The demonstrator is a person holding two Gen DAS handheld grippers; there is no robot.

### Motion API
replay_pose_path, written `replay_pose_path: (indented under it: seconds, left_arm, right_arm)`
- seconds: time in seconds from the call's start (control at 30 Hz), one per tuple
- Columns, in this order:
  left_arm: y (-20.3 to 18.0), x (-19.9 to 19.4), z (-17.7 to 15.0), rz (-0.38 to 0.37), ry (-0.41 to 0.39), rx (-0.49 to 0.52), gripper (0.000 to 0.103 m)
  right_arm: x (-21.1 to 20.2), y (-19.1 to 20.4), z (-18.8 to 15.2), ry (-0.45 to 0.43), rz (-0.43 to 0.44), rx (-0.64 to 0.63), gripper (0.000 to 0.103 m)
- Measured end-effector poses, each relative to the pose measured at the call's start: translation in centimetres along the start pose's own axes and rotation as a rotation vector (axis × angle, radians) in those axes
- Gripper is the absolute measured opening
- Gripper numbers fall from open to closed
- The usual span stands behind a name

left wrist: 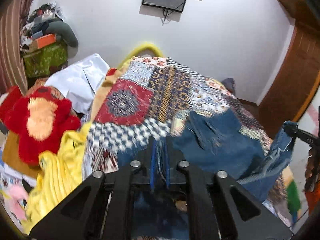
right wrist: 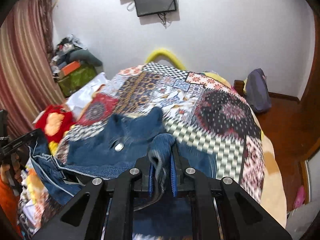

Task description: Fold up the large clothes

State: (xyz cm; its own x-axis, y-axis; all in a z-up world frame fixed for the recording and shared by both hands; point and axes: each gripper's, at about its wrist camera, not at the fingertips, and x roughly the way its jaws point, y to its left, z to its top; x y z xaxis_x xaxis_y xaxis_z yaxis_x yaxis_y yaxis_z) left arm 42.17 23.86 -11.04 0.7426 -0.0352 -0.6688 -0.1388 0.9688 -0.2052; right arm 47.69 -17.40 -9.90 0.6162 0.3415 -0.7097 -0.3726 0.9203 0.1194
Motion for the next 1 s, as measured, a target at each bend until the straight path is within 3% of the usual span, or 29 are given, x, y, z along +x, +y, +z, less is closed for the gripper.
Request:
replay_pose_path:
  seconds: [0.13,0.27,0.33,0.4,0.5,0.53,0.6,0.63,0.67,0.77,0.83,1.0]
  left_arm:
    - [1.5,6.2,0.7,0.034,0.077,-0.011,0.000]
    - [2.5,11.9,-1.2,0.156,0.200,0.019,0.000]
    - [2.9,13.0,-2.6,0.135,0.247,0.008,0.002]
    - [3.1,13.5,-3.8,0.108,0.282,0.003,0.009]
    - [3.2,12.5,-4.6,0.131,0.264,0.026,0.029]
    - [3.3,12.0,-4.6,0.137,0.256,0.023,0.039]
    - [3.6,10.8,-4.3,0.144,0.239,0.020,0.052]
    - [3.7,10.1,-4.0,0.153,0.227,0.021,0.055]
    - [3.8,9.5,-3.7,0.162,0.222,0.023,0.057]
    - [4.0,8.0,-3.2,0.171,0.214,0.027,0.077]
    - [4.0,7.3,-3.5,0.164,0.217,0.031,0.086]
    - [3.2,8.4,-5.8,0.107,0.309,0.037,0.088]
  right_arm:
    - [7.5,-1.0,1.0,0.080,-0.021,0.021,0.011]
    - [14.8,-1.7,-0.9,0.172,-0.128,-0.008,0.011]
    - [16.6,-3.3,-2.0,0.202,-0.097,0.047,0.011]
    - [16.6,-4.8,-2.0,0.192,-0.038,0.114,0.012]
    - [15.8,-6.3,-1.3,0.190,-0.007,0.174,0.015]
    - [15.3,-6.6,-0.8,0.177,-0.037,0.180,0.015]
    - [13.2,-7.6,0.4,0.100,-0.274,0.153,0.015]
    - [12.1,-8.5,1.1,0.071,-0.351,0.153,0.015]
    - [11.2,-9.5,1.6,0.064,-0.361,0.175,0.015]
    - [8.9,-12.1,2.1,0.102,-0.189,0.261,0.015]
    - [7.3,-12.3,1.7,0.117,-0.144,0.254,0.015]
    - [5.8,-9.5,-0.2,0.171,-0.104,0.153,0.015]
